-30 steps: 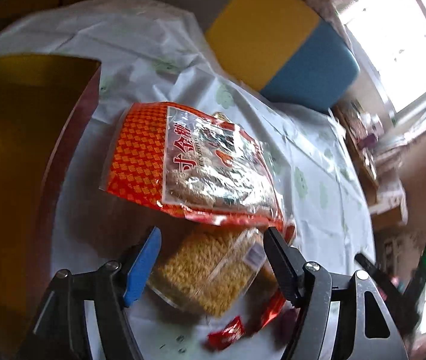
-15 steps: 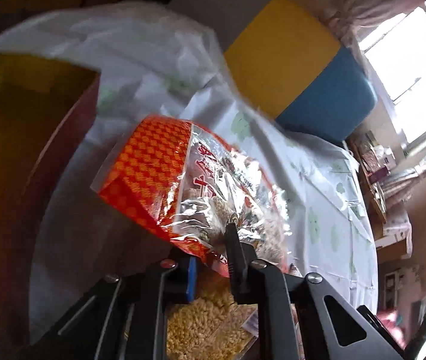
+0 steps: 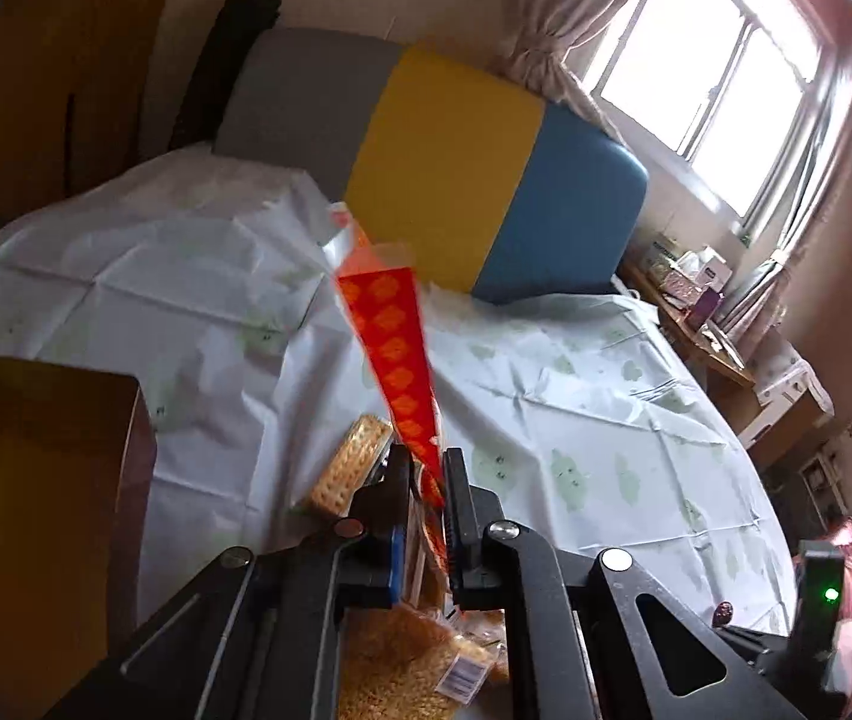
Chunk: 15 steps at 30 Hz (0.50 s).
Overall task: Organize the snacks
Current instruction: 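Grasp the orange checkered snack bag with the left gripper and lift, then carry the orange bag into the gold tray and open the left gripper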
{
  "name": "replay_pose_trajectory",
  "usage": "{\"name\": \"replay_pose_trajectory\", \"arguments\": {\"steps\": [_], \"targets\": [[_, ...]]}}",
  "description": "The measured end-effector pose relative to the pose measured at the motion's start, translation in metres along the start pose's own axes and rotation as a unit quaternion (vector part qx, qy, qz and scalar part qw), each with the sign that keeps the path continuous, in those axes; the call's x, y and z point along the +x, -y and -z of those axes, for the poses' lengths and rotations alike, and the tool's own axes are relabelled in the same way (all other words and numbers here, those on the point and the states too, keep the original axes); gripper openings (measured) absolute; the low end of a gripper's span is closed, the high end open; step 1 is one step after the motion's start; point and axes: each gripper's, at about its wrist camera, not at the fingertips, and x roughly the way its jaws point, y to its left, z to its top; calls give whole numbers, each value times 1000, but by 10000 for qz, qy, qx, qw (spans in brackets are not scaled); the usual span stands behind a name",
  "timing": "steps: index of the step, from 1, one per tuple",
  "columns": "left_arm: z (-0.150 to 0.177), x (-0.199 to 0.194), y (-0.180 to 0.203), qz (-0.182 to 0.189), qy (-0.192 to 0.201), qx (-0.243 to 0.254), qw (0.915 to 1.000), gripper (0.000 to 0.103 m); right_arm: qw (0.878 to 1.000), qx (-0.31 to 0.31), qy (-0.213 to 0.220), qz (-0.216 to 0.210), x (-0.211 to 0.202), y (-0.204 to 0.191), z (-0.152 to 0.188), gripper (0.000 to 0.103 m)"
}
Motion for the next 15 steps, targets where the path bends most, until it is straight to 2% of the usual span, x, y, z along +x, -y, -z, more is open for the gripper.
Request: {"name": "replay_pose_trajectory", "arguments": {"steps": [5,6,7,8,11,12,13,14,15], "targets": [[-9,-14,3,130,139,79,9998,10,9977,-300,-8,-614,-1,-18,4,64],[-10,-18,3,169,163,85,9997,10,9964,-356,-4,-772,-1,-21,5,74],[-12,-23,3,191,198,122,9995,10,9956,-439,-14,-832,0,-25,7,79],[-13,-28,3,198,236,171,9994,10,9960,-514,-2,-725,1,-28,8,82],[-16,-39,2,263,269,226,9990,10,9963,-773,-87,-365,12,-39,13,82],[-16,-43,1,249,283,270,9989,10,9963,-815,-122,-251,18,-37,12,79],[-17,-46,0,244,295,293,9988,10,9958,-890,-141,-156,24,-41,14,70],[-18,-50,-3,269,294,282,9988,10,9950,-972,-178,-142,28,-45,15,45],[-20,-54,-6,280,297,265,9988,10,9941,-1060,-179,-141,33,-49,17,39]]}}
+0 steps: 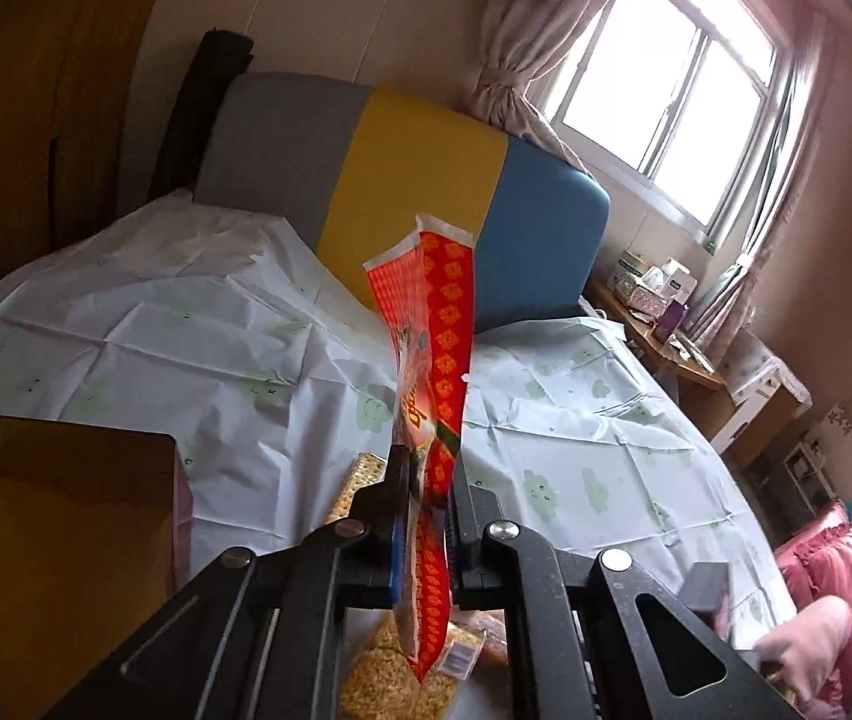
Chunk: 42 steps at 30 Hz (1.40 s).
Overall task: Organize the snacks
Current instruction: 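Carry the orange bag into the gold tray and open the left gripper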
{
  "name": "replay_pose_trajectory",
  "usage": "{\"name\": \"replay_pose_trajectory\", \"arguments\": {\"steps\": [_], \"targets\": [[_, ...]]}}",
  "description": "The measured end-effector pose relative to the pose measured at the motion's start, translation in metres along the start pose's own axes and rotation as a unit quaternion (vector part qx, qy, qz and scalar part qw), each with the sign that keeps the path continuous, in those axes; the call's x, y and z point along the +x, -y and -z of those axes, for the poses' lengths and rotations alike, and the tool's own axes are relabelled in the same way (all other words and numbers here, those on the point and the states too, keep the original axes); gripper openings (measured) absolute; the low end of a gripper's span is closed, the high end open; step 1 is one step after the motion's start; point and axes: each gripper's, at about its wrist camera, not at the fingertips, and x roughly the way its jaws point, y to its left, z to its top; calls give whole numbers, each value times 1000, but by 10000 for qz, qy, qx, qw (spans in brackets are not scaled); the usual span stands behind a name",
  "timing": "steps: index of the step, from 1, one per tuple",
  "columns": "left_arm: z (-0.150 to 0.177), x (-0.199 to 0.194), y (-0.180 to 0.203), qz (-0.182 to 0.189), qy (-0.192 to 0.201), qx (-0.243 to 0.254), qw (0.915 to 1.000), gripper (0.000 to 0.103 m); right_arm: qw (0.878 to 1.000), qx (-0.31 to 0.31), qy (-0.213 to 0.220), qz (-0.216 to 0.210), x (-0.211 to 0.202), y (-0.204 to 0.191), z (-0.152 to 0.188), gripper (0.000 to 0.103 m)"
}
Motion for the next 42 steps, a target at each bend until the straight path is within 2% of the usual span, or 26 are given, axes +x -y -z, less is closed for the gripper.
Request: {"name": "replay_pose_trajectory", "arguments": {"steps": [5,10,12,16,19,23,27,30,33,34,36,37,38,40,42], "targets": [[-14,-35,-21,-9,149,-107,9998,10,9997,-250,26,81,9,-9,5,36],[-26,-77,-46,-139,302,-217,9992,10,9999,-4,-54,-110,7,-7,6,37],[-28,-90,-59,-260,319,-248,9988,10,9999,75,-79,-132,9,-4,3,41],[-27,-114,-90,-581,266,-302,9975,10,9998,188,-94,-75,9,3,-3,41],[-23,-117,-109,-828,81,-376,9958,10,9997,219,-50,-20,16,6,-13,41],[-12,-106,-131,-1038,-337,-515,9927,10,9997,254,-11,16,15,7,-16,41],[0,-74,-141,-1070,-770,-623,9893,10,9995,305,-38,82,15,9,-17,41],[8,-47,-148,-1123,-827,-856,9865,11,9994,310,-8,127,15,8,-16,41],[9,-29,-153,-1151,-793,-1136,9836,15,9993,363,14,130,13,11,-15,42],[9,-26,-154,-1059,-805,-1193,9839,17,9992,386,18,120,13,11,-15,42],[14,-13,-154,-794,-942,-1226,9848,31,9991,426,27,84,13,12,-16,42],[18,-6,-154,-850,-1037,-1265,9829,36,9991,428,49,59,12,12,-17,42],[21,-1,-154,-992,-1106,-1249,9810,37,9991,420,75,40,11,12,-17,42],[28,9,-157,-1618,-1214,-1154,9725,34,9991,408,108,33,9,11,-18,42],[35,16,-166,-1831,-1417,-1237,9649,33,9990,422,153,51,7,11,-18,42]]}}
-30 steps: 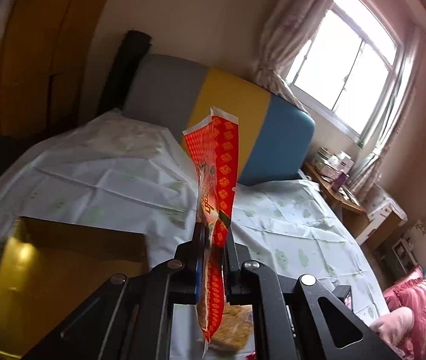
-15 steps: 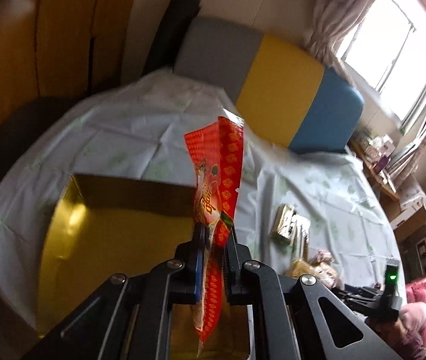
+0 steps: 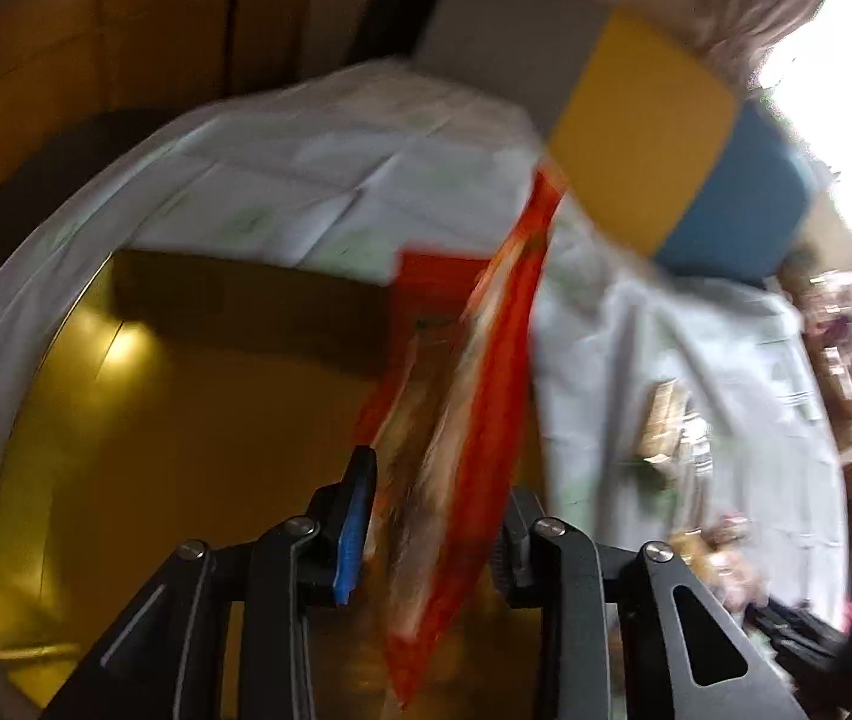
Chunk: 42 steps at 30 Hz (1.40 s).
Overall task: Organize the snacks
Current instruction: 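Carry the orange bag into the gold tray and open the left gripper, then grasp the white pastry packet with the right gripper and lift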
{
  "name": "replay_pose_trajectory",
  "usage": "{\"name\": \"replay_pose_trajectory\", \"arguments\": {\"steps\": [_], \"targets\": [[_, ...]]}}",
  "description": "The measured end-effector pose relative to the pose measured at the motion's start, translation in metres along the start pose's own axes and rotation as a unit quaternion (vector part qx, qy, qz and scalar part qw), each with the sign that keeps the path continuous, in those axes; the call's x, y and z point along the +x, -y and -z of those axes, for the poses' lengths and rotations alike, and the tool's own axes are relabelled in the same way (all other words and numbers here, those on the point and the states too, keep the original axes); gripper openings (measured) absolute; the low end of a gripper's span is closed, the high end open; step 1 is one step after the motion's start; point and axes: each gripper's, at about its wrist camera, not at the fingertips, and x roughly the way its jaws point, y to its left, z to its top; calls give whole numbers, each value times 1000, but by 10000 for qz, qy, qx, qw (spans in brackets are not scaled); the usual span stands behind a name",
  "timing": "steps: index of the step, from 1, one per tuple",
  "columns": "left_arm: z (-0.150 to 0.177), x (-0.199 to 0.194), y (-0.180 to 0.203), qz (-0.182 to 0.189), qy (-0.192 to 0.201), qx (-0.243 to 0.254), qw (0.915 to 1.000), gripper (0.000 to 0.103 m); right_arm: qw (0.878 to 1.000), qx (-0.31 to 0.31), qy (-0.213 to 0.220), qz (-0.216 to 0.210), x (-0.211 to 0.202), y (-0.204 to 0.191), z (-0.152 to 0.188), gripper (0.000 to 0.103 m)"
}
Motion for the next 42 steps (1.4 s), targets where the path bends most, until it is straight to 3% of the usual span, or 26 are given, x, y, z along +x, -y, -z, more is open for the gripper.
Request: {"name": "replay_pose_trajectory", "arguments": {"steps": [2,5,12,23,27,31,35,38,42], "targets": [[9,11,-10,-129,-264,-131,9995,33,10000,5,32,41,-1,1,0,42],[16,12,-24,-396,-221,-276,9986,35,10000,10,65,55,-3,1,0,42],[33,-2,-60,-645,-151,-737,9951,37,10000,69,64,4,-4,3,-1,42],[50,-9,-99,-911,-62,-1144,9892,55,10000,69,-23,-24,-1,4,0,42],[49,-32,-105,-1002,251,-1120,9883,62,9999,13,-106,-39,2,2,2,42],[54,-66,-89,-925,804,-805,9892,62,9998,-41,-177,-13,6,1,4,37],[64,-88,-55,-337,1190,-279,9919,62,9998,-30,-200,-54,7,1,5,37],[77,-93,-20,130,1212,386,9918,62,9998,20,-200,-64,8,3,5,37],[110,-92,37,725,1004,1465,9814,62,9997,56,-204,-101,8,5,5,37]]}}
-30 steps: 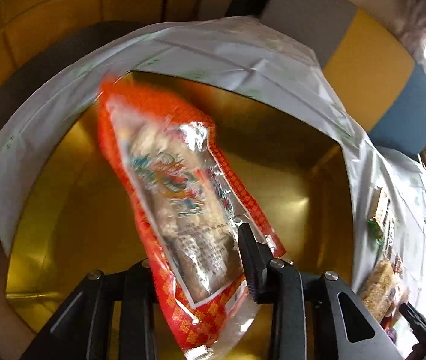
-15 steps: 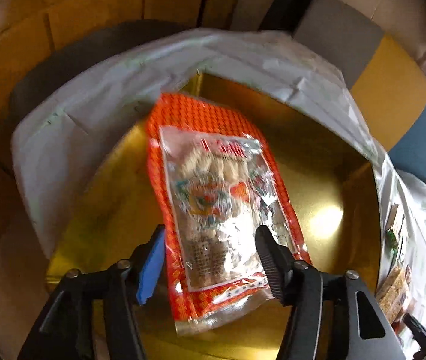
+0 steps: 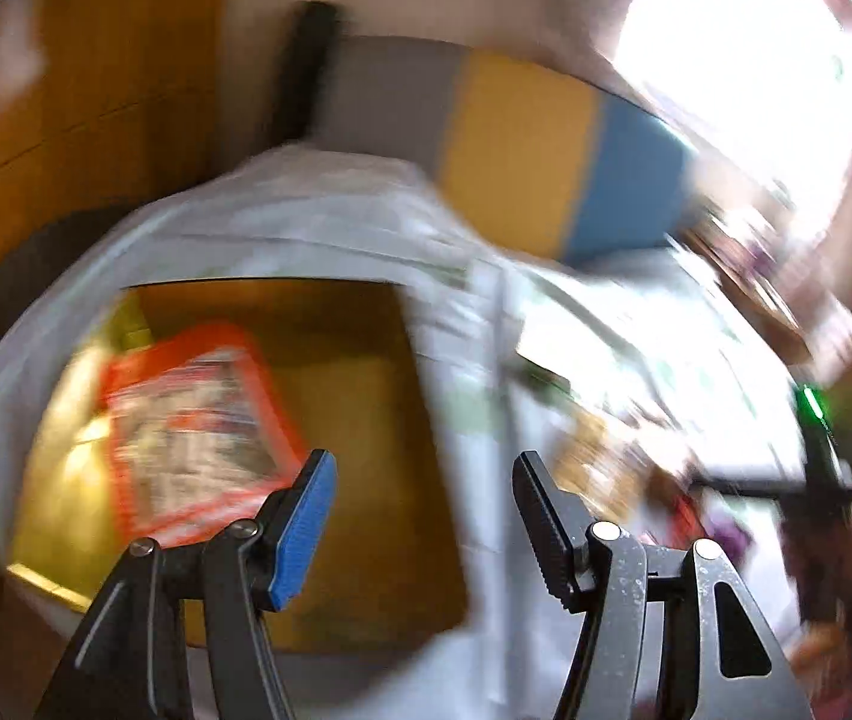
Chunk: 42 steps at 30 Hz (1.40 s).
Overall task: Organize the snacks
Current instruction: 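Grasp the white pastry packet with the right gripper and lift, then carry the white packet into the gold tray and open the right gripper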
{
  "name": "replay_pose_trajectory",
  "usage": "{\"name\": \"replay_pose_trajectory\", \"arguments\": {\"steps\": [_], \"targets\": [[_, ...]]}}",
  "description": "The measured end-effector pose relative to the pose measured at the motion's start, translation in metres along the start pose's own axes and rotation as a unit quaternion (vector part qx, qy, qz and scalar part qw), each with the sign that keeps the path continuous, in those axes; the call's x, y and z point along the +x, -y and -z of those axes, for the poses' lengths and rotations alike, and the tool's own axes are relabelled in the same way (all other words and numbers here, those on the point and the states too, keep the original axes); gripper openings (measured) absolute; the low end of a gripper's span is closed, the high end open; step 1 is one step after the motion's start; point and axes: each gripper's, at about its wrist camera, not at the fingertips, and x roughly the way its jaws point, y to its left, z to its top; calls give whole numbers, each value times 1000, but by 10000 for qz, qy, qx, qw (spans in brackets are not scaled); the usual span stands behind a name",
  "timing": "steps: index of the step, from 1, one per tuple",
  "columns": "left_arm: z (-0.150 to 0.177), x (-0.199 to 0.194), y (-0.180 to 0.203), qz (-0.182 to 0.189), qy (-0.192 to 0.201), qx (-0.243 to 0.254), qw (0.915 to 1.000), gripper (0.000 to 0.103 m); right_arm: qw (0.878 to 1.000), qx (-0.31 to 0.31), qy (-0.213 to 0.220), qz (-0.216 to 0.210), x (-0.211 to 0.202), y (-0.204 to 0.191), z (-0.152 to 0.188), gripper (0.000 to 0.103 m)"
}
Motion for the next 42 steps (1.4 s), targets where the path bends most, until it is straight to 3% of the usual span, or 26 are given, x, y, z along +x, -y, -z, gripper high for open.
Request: {"name": "replay_pose_trajectory", "arguments": {"steps": [4,9,14,17,25,33,42], "targets": [[20,23,46,488,-449,444,9968,62,9999,-91,13,54,-1,-3,1,36],[47,43,83,733,-786,942,9897,62,9998,-155,19,110,0,-5,0,34],[84,61,108,566,-797,1532,9833,62,9996,-208,51,181,0,-7,0,33],[94,71,107,533,-907,1531,9826,62,9995,-245,101,151,-2,-9,0,33],[101,73,96,643,-704,1449,9848,62,9985,-351,391,-165,-21,-19,-2,33],[105,70,91,763,-526,1361,9863,62,9978,-538,179,-357,-21,-45,-4,33],[107,67,78,987,-477,1102,9878,61,9845,-1144,-60,-1331,-31,-117,-28,33]]}}
